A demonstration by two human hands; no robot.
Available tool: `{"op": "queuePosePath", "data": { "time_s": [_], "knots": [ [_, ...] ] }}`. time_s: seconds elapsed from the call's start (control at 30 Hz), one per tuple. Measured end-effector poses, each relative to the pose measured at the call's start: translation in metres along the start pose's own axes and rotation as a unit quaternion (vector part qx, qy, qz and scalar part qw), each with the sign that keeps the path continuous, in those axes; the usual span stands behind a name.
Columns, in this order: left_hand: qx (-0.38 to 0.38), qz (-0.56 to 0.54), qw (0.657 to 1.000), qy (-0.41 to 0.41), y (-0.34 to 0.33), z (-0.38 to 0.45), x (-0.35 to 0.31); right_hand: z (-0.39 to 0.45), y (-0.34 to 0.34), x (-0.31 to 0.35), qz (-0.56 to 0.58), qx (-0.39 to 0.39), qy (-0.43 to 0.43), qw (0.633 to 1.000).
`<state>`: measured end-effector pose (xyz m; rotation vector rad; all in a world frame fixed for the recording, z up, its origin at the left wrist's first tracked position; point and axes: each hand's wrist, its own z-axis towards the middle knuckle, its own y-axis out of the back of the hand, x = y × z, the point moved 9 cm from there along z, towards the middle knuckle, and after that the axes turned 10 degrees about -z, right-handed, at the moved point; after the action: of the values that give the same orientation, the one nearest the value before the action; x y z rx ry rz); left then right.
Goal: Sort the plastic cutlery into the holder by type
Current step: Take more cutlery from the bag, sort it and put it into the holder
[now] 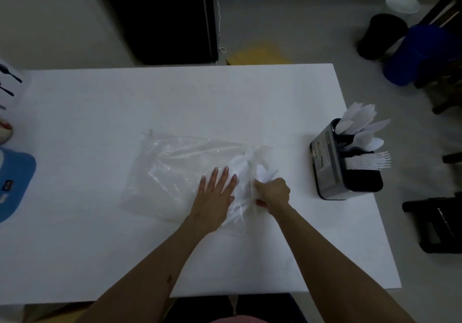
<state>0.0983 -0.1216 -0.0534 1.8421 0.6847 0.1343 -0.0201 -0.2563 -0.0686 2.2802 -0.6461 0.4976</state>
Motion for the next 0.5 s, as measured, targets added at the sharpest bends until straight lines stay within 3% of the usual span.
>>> {"op": "queuePosePath", "data": {
  "time_s": [0.23,0.4,0.5],
  "knots": [
    [0.022,-0.081,0.996,-0.030,-0.013,0.007,-0.002,0.002,0.001,0.000,-0.008,-0.025,0.018,0.999],
    [0.041,-0.264,0.963,0.034,-0.021,0.003,0.007,0.006,0.009,-0.009,0.091,-0.002,-0.029,0.995],
    [0.028,-0.233,0.972,0.031,-0.024,-0.005,0.015,0.011,0.015,-0.014,0.137,0.008,-0.055,0.989]
  ]
}}
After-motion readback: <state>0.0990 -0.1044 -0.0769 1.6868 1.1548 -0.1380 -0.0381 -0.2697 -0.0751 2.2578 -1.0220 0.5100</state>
